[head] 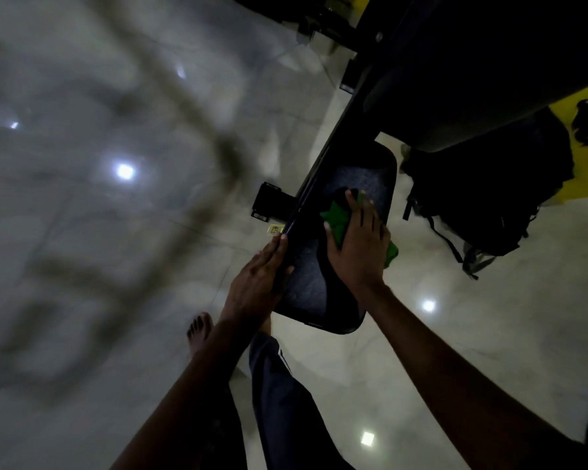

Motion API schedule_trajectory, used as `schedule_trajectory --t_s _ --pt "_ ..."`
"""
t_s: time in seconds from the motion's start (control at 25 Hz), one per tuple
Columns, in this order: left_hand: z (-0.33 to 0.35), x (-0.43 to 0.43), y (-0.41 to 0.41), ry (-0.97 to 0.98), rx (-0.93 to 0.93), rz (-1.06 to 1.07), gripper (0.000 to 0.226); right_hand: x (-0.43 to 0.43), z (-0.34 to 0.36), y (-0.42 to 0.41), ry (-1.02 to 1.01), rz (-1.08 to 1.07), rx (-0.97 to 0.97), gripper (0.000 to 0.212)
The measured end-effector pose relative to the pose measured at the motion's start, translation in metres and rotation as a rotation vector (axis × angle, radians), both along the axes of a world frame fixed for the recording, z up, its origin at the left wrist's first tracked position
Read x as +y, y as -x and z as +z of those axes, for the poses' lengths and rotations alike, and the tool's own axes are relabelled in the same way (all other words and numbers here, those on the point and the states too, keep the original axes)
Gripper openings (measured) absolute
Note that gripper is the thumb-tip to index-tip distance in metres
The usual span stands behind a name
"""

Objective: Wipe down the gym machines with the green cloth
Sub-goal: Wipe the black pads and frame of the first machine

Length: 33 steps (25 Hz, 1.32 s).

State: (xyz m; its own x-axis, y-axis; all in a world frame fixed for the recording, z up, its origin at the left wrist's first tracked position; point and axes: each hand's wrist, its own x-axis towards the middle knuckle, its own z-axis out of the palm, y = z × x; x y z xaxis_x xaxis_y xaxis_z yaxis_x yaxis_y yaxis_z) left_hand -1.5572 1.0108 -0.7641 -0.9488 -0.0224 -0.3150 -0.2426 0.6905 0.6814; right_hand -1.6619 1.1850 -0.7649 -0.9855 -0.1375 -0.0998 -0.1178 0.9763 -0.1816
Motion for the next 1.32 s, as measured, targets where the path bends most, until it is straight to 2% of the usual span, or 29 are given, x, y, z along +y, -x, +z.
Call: schedule_trajectory --t_s 0.12,0.28,0.32,0.48,0.52,0.64,0.72,0.84,0.92,1.0,1.08,1.16,1.2,1.32 --pt "-0.003 0.002 -0.003 -0.036 -0.019 0.036 0.062 -0.029 0.002 0.033 -0.023 0.001 -0.011 0.071" --pt "-0.001 0.004 -0.007 -0.003 -0.069 0.125 0.060 -0.032 0.000 0.056 -0.072 0.371 -0.063 0.069" --pt "0.000 0.003 -0.008 -0.001 -0.077 0.147 0.059 -0.029 0.000 0.066 -0.066 0.397 -0.063 0.067" --pt "0.004 -0.005 -0.015 -0.064 -0.103 0.164 0.055 -0.049 -0.001 0.069 0.000 0.098 -0.018 0.069" --pt "0.005 -0.006 -0.016 -0.062 -0.107 0.148 0.055 -0.057 -0.002 0.056 -0.001 0.098 -0.005 0.069" --pt "0.008 -0.005 -0.018 -0.044 -0.121 0.144 0.055 -0.054 -0.006 0.012 -0.020 0.345 -0.019 0.068" --pt "0.011 -0.003 -0.017 -0.053 -0.120 0.166 0.054 -0.038 -0.006 0.022 -0.031 0.406 -0.020 0.067" --pt "0.008 -0.011 -0.006 -0.045 -0.149 0.142 0.056 -0.029 0.000 0.061 0.015 0.146 0.003 0.067" --pt "0.009 -0.016 0.004 0.021 -0.172 0.013 0.064 -0.030 0.003 0.055 0.014 -0.002 0.052 0.068" --pt "0.012 -0.016 0.011 0.108 -0.174 -0.107 0.070 -0.031 0.002 0.021 -0.007 -0.018 0.050 0.070" --pt "0.015 -0.013 0.018 0.144 -0.180 -0.167 0.073 -0.020 0.002 -0.005 -0.033 0.130 0.009 0.071" --pt "0.012 -0.009 0.020 0.145 -0.194 -0.177 0.082 -0.004 0.000 0.017 -0.041 0.229 0.000 0.072" --pt "0.010 -0.006 0.019 0.145 -0.199 -0.168 0.086 0.001 0.001 0.035 -0.042 0.191 0.006 0.071" --pt "0.005 -0.001 0.016 0.124 -0.210 -0.118 0.089 0.008 0.003 0.069 -0.004 -0.106 0.031 0.072"
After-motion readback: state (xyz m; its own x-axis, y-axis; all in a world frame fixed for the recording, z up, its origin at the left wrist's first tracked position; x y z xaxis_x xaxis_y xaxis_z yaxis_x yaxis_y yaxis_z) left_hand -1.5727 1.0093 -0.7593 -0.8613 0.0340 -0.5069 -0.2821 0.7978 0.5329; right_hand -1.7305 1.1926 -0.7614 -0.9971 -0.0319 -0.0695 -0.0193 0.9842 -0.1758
